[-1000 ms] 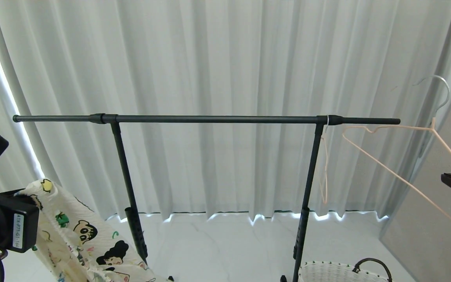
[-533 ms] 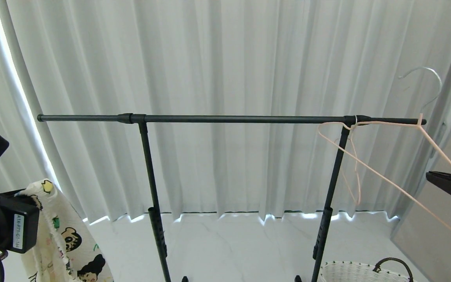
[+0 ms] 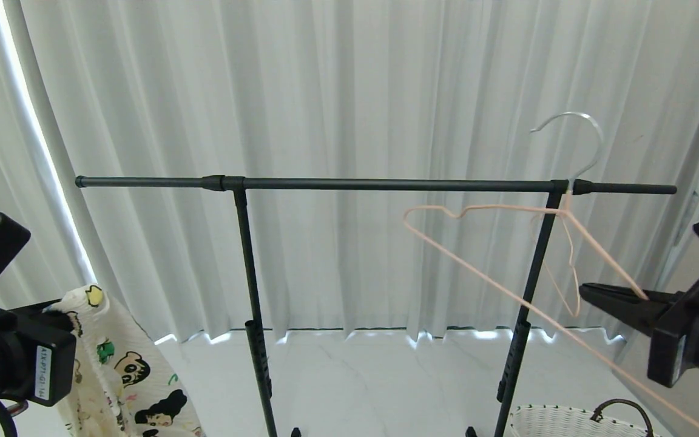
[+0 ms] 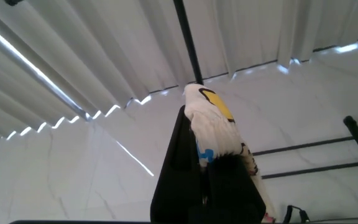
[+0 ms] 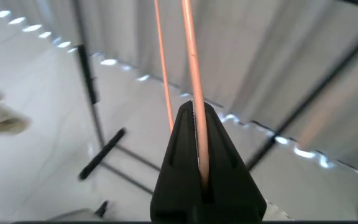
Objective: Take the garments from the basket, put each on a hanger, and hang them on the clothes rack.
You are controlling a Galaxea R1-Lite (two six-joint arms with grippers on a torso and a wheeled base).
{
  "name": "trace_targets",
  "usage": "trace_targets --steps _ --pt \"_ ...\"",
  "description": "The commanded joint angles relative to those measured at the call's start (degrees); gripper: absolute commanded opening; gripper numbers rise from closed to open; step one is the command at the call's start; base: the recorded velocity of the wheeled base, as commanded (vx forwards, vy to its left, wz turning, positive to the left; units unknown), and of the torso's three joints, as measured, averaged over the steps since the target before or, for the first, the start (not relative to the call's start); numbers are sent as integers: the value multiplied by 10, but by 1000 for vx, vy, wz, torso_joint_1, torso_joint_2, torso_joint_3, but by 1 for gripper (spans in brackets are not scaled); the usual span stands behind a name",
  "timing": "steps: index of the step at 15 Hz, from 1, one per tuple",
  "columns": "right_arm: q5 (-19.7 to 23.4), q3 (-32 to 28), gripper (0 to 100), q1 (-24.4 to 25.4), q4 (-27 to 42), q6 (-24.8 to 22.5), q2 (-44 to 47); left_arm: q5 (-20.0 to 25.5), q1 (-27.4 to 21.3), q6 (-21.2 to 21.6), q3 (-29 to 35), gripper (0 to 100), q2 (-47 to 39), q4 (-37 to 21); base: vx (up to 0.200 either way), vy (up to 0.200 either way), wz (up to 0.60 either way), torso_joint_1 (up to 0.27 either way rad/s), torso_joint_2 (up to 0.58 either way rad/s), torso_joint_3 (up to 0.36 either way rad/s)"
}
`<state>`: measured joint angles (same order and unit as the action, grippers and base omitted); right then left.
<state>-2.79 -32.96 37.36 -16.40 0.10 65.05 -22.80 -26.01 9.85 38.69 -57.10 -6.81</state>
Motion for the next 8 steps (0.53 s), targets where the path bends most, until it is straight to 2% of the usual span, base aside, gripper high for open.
trace_targets --steps 1,3,5,6,8 --pt "0 1 0 61 -18 3 54 -1 -21 0 17 0 -36 0 0 0 0 0 0 0" --pt "0 1 0 105 -45 29 78 -1 -23 -9 40 0 -86 0 0 0 0 0 0 0" --pt "0 1 0 140 -49 69 82 -4 -29 -55 76 0 -136 0 0 0 0 0 0 0" --pt "0 1 0 172 -50 107 79 -15 -33 -100 118 0 -180 0 0 0 0 0 0 0" --pt "-1 4 0 213 -68 155 77 -42 -40 -152 176 0 -246 0 0 0 0 0 0 0"
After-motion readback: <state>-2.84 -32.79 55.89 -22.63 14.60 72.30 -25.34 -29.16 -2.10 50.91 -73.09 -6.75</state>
